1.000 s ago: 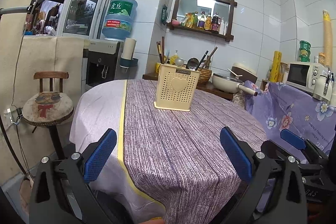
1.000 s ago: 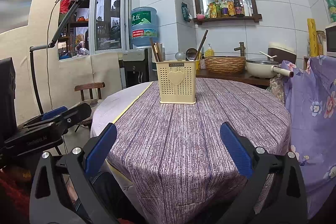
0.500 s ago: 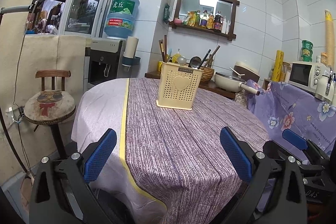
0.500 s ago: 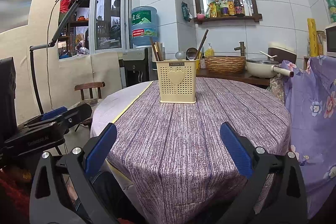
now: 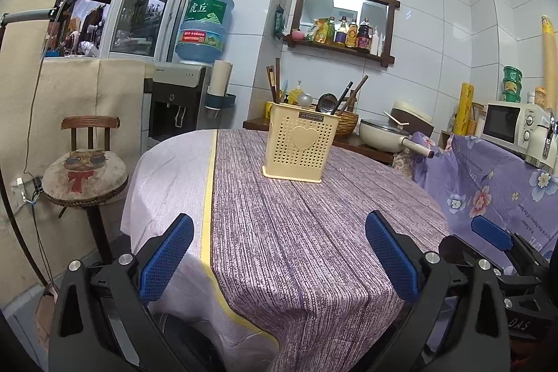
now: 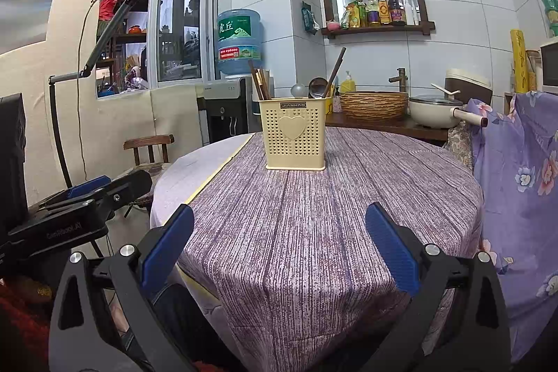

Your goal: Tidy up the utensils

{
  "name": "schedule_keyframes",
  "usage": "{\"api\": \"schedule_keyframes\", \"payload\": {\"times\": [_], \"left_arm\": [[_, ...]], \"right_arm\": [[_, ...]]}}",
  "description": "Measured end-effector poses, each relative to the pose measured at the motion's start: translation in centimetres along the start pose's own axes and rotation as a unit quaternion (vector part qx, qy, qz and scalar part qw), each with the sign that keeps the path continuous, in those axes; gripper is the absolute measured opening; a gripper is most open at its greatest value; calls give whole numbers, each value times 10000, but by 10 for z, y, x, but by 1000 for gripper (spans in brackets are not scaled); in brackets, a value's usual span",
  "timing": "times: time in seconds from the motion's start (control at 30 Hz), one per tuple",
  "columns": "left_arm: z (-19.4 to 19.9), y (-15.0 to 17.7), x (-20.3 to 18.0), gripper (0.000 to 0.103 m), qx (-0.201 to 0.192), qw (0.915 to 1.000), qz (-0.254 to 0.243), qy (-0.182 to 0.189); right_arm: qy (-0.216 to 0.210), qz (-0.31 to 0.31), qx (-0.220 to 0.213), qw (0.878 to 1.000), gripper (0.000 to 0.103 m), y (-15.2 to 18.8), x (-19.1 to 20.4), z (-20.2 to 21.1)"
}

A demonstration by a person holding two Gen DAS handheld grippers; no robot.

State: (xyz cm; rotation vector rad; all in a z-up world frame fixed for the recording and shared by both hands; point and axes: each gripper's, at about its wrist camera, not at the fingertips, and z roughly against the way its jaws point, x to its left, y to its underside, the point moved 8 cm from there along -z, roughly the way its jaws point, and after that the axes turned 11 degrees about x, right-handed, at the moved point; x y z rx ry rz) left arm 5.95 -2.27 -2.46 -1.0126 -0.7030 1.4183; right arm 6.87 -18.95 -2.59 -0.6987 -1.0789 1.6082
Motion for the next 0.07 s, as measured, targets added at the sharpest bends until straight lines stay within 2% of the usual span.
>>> {"api": "schedule_keyframes", "payload": {"times": [0.07], "left_arm": [[1,0,1,98,5,10000,5,-10]], "right_arm": [[0,0,4,10000,97,0,0,0]]}}
